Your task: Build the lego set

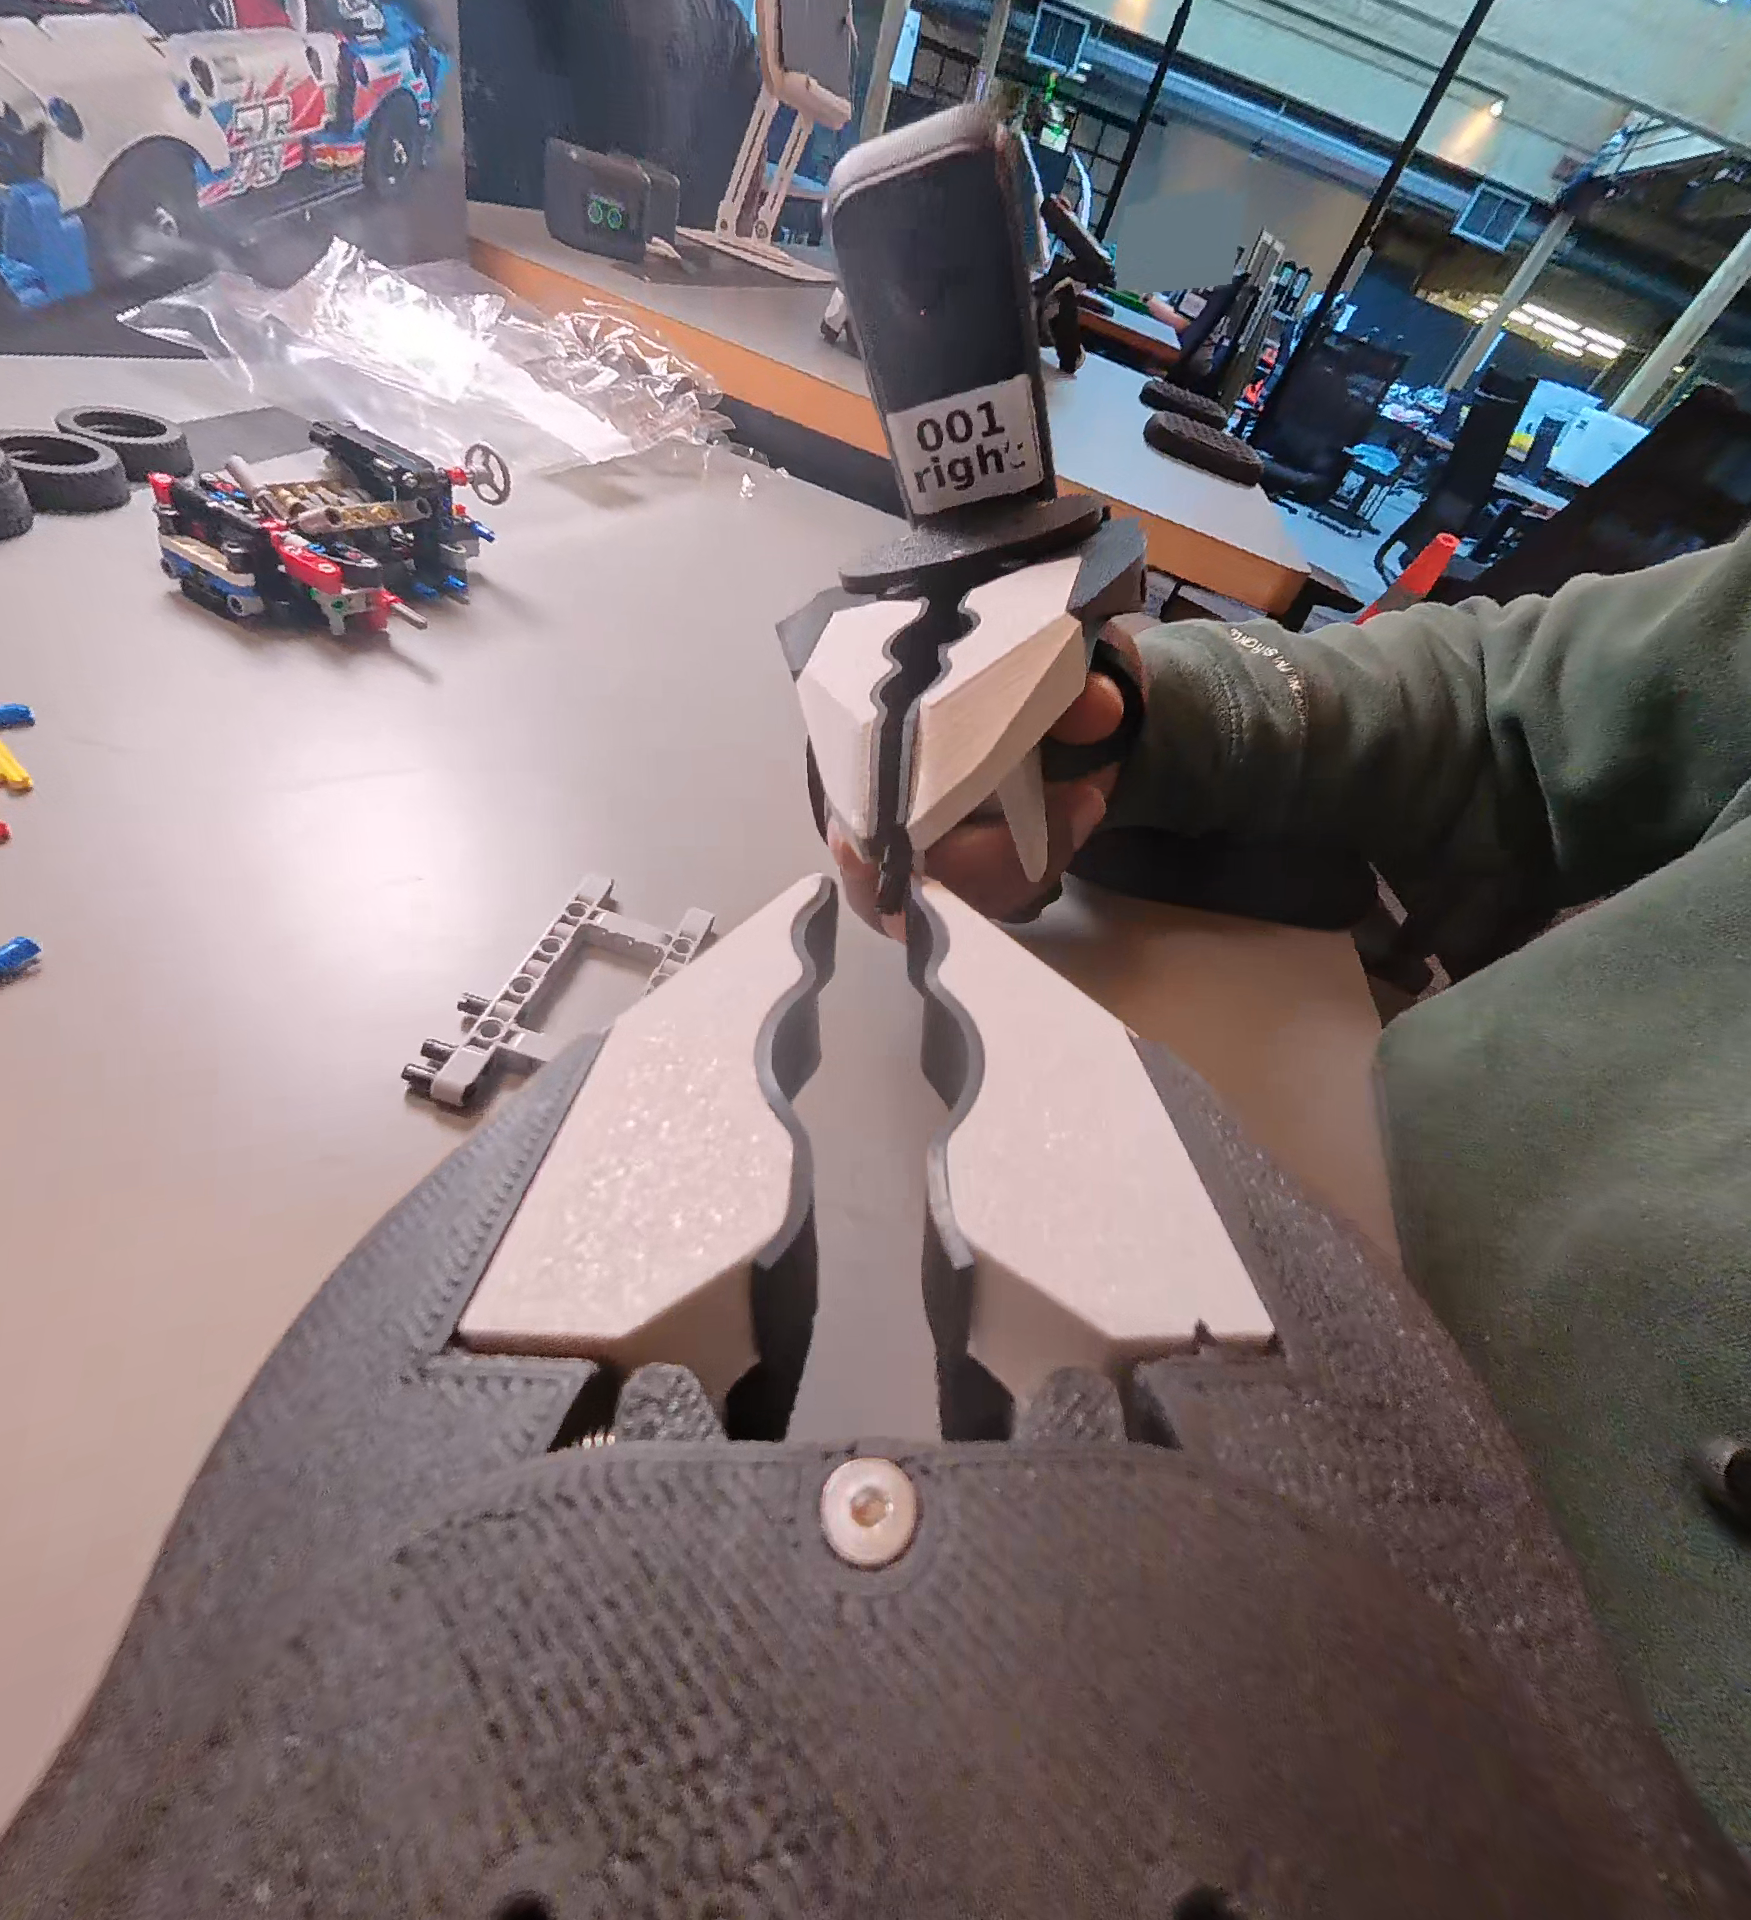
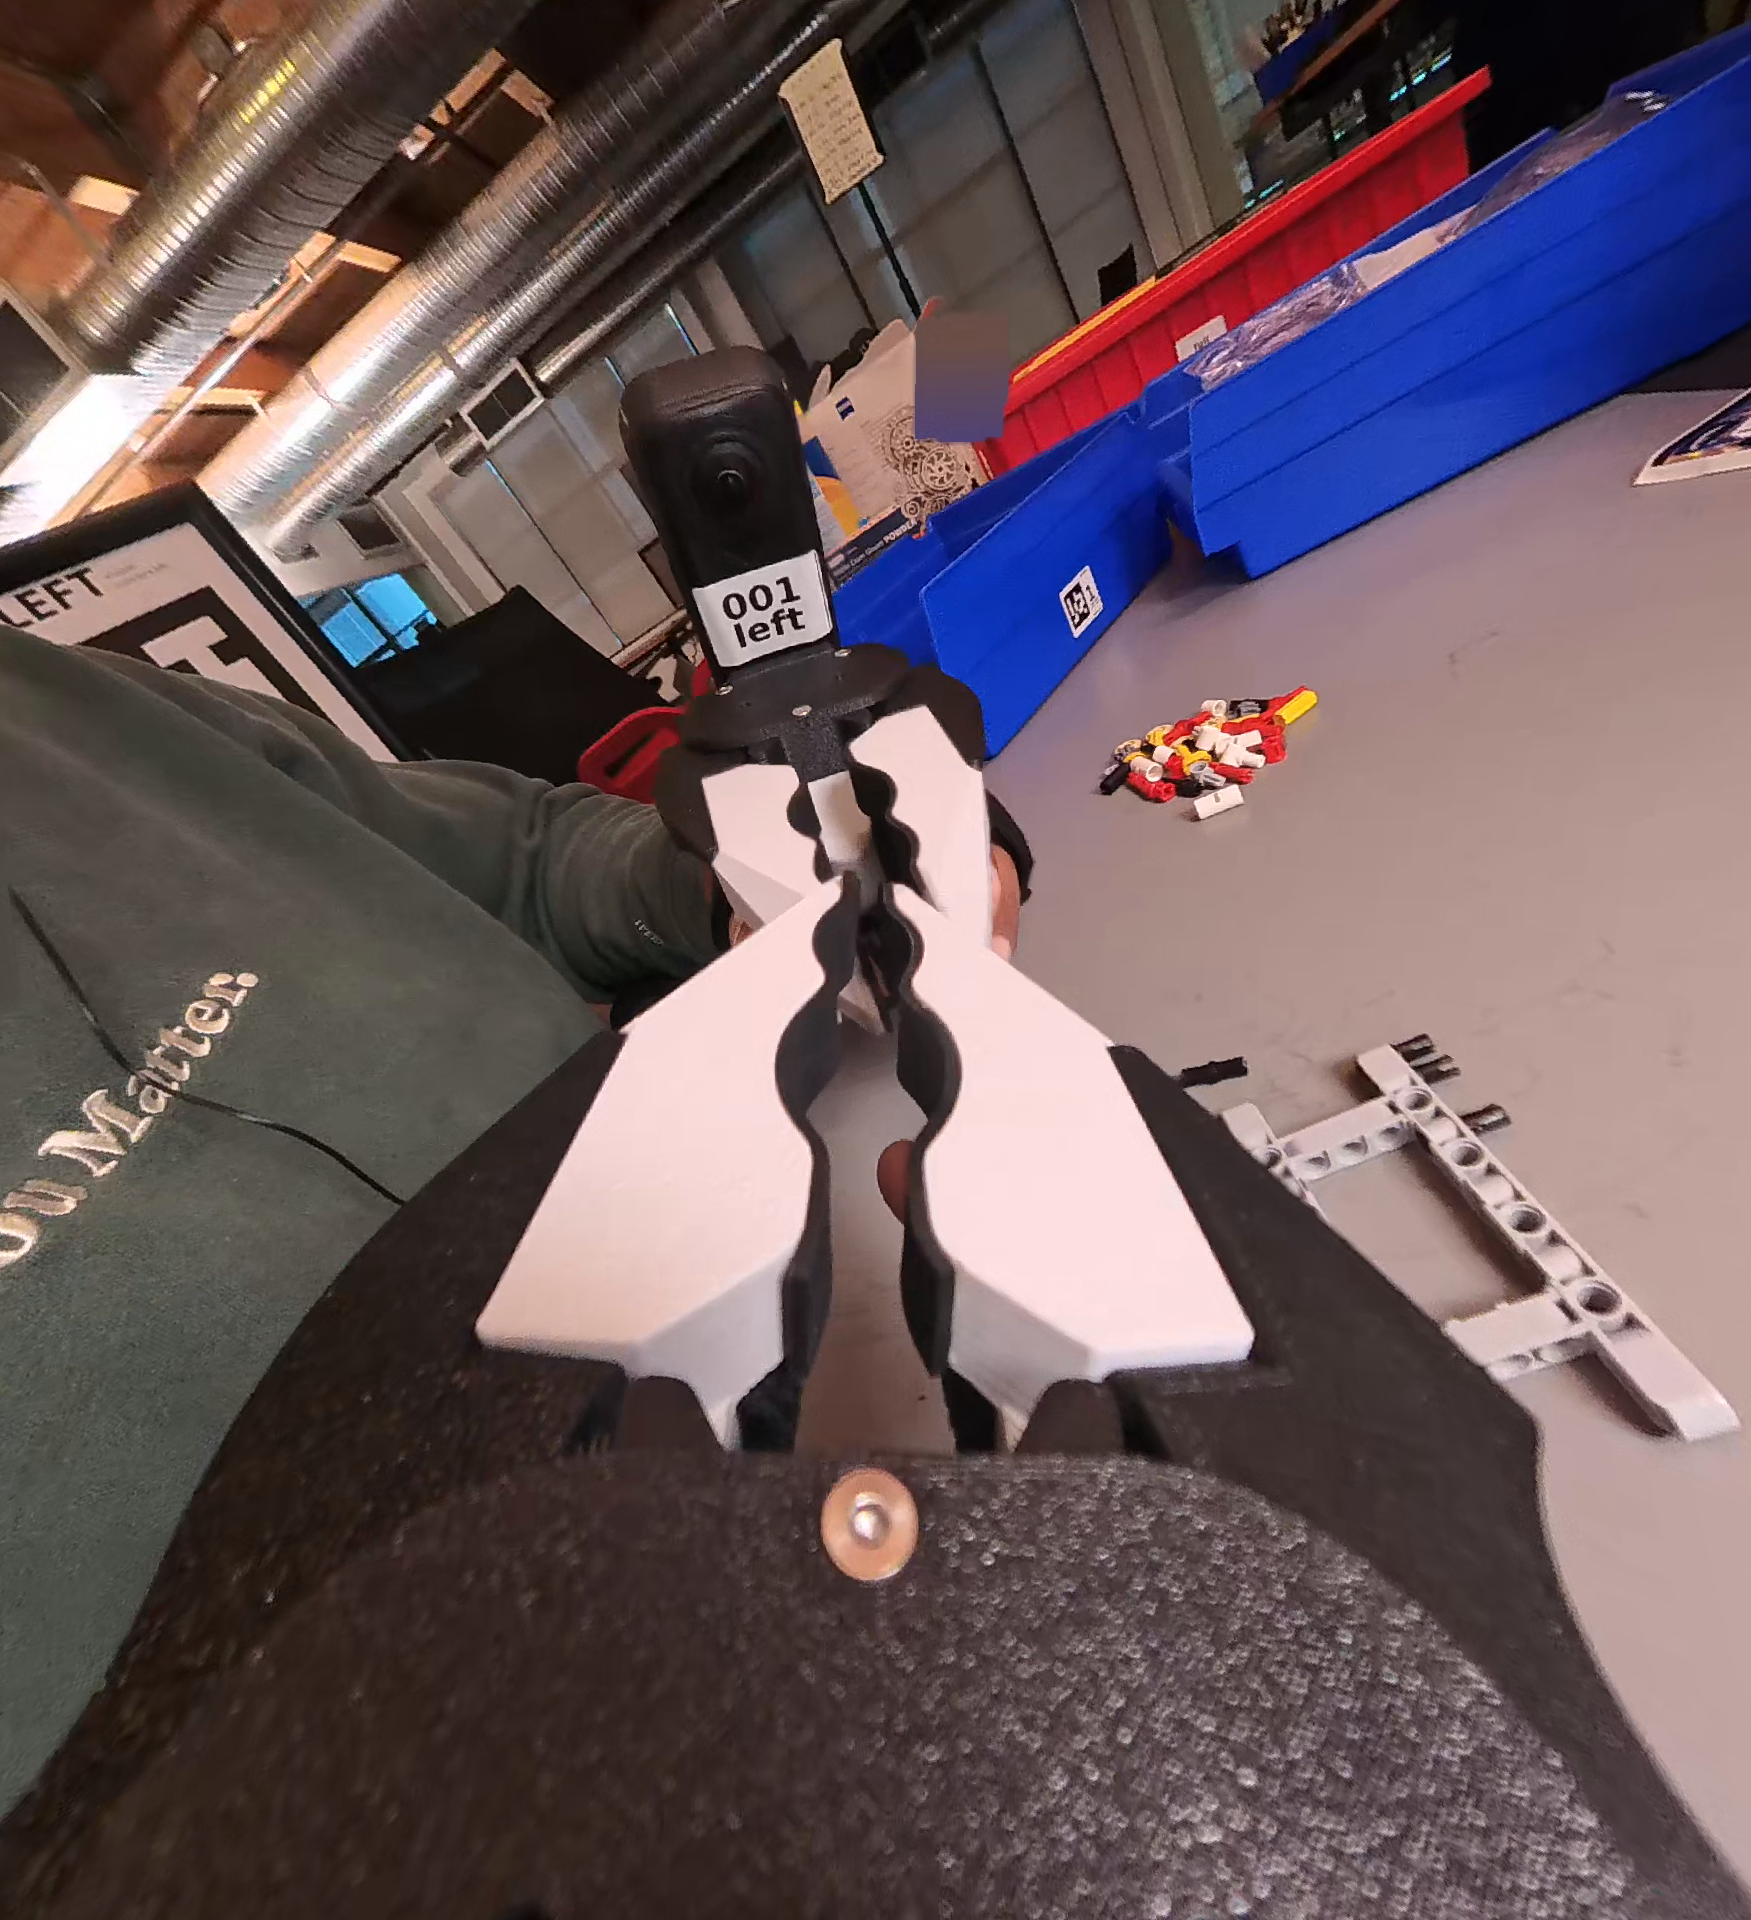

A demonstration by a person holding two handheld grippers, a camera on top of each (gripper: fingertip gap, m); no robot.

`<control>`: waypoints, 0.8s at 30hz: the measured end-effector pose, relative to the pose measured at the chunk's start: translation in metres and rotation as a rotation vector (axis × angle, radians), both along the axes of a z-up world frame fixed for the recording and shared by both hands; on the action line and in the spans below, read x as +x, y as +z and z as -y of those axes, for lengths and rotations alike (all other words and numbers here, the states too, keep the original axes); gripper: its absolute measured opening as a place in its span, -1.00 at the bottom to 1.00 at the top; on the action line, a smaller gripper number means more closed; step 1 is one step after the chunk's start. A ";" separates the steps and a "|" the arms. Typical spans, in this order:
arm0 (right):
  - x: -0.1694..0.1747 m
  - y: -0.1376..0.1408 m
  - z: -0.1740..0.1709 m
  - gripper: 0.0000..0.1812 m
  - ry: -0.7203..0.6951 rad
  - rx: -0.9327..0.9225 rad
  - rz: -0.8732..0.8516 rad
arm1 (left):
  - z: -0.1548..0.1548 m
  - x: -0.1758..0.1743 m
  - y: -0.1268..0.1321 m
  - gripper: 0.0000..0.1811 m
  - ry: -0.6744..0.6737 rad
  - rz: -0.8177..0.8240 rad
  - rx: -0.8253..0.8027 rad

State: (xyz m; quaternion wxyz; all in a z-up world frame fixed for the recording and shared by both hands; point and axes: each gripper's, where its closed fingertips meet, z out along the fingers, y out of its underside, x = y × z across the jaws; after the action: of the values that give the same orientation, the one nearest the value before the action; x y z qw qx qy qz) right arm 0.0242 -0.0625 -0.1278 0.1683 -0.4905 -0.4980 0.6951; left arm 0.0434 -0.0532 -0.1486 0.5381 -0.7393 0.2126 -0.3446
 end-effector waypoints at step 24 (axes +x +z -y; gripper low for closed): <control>0.010 -0.025 0.005 -0.93 0.042 0.440 0.025 | 0.011 0.004 -0.018 -0.98 -0.064 -0.232 0.010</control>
State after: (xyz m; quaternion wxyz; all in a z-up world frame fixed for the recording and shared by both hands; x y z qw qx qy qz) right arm 0.0339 -0.0676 -0.1528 0.2507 -0.4401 -0.6496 0.5671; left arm 0.0472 -0.0639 -0.1662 0.5023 -0.7642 0.2986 -0.2729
